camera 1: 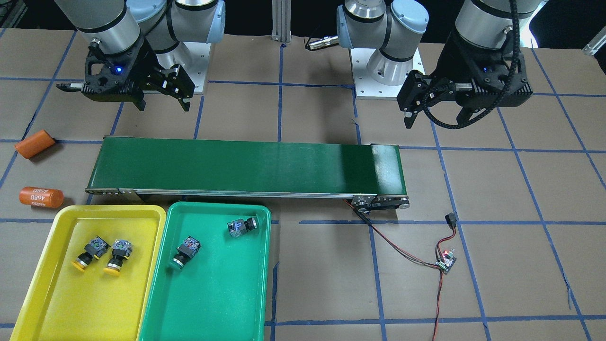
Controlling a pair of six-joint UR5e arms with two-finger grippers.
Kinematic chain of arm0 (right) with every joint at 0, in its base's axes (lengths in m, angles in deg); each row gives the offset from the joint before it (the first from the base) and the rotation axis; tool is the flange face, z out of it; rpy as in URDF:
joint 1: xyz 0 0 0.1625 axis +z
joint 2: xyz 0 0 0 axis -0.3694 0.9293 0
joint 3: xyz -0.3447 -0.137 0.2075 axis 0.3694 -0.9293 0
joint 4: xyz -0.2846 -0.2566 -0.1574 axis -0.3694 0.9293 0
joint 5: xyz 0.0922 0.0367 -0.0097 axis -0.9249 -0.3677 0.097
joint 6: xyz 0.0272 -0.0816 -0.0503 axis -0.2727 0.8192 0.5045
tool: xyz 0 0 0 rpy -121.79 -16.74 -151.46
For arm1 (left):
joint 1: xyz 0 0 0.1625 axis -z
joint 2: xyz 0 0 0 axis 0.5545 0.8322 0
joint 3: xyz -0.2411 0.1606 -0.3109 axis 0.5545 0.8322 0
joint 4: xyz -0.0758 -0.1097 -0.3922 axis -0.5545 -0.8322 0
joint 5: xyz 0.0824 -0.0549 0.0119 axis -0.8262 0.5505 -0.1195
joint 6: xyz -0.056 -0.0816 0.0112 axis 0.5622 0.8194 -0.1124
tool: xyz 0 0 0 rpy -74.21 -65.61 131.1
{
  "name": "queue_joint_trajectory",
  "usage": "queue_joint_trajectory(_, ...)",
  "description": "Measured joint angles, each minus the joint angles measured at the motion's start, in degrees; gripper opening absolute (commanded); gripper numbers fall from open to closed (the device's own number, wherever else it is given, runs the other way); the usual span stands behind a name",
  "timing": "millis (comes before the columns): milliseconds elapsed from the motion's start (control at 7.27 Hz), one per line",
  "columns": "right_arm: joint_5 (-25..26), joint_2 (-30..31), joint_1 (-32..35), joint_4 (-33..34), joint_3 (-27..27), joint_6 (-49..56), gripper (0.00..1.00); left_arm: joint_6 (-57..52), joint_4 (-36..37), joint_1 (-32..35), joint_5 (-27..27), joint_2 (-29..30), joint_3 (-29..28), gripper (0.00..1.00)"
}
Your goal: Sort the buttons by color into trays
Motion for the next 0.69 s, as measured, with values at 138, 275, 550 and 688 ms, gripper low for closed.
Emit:
queue_joint_trajectory(138,2.6,0.1,-0.1,-1.4,-0.1,2.4,1.00,0.0,0.0,0.0,0.0,0.0,0.0,1.00)
queue_joint_trajectory(275,4.2,0.1,-0.2,-2.2,-0.5,4.0,1.00,0.0,0.0,0.0,0.0,0.0,0.0,1.00)
queue_joint_trajectory(550,5.2,-0.4,-0.2,-3.5,-2.9,2.8,1.00,-0.1,0.0,0.0,0.0,0.0,0.0,1.00)
queue_joint_trajectory(688,5.3,-1.1,-0.2,-4.2,-4.4,1.8,1.00,-0.1,0.0,-0.1,0.0,0.0,0.1,1.00)
